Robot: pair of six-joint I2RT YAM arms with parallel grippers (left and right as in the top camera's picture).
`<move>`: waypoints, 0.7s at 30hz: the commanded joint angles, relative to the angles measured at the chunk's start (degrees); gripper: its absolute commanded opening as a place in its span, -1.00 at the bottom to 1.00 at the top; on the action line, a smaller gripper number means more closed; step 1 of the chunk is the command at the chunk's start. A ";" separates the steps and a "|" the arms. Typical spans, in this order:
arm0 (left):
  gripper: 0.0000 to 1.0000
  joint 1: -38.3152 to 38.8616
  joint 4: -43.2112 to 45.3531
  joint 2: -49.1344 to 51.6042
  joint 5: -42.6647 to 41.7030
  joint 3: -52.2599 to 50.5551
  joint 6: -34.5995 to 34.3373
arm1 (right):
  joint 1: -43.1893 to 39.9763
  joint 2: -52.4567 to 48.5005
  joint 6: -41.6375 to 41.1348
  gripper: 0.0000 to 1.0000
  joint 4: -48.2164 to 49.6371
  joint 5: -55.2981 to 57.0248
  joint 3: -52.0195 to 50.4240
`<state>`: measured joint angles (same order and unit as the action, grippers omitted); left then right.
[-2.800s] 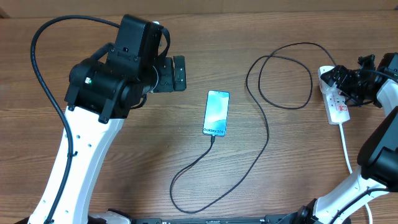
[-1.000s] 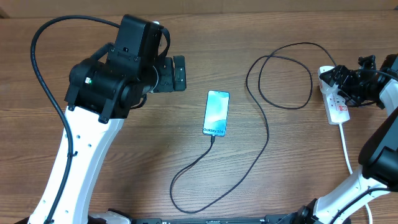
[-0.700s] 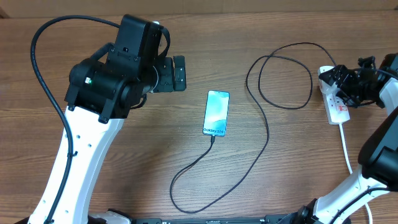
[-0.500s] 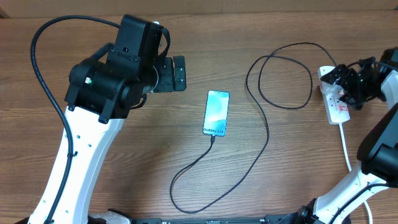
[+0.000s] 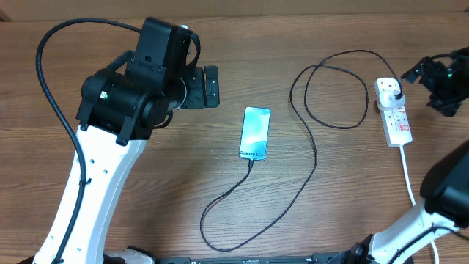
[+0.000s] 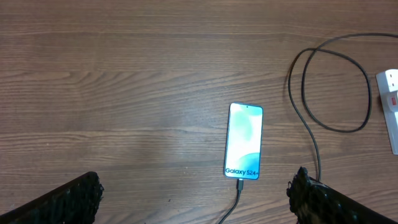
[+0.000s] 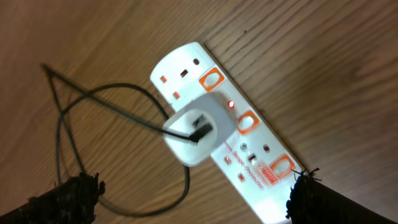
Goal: Plug charger to phone and switch on socket
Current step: 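Lift the right gripper away from the power strip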
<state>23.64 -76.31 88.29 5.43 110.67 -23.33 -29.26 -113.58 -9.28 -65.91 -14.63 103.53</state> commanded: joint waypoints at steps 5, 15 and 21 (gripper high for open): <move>0.99 0.17 0.04 0.48 0.72 0.55 1.49 | 0.02 13.53 -2.84 1.00 -4.63 5.11 1.99; 0.98 0.17 0.04 0.48 0.72 0.55 1.49 | 0.02 21.92 -5.81 1.00 -13.88 9.66 1.99; 0.99 0.17 0.04 0.48 0.72 0.55 1.49 | 0.00 23.58 -5.97 1.00 -15.72 9.70 1.99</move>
<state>23.64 -76.31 88.29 5.43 110.67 -23.33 -29.26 -91.61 -14.46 -81.67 -5.91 104.20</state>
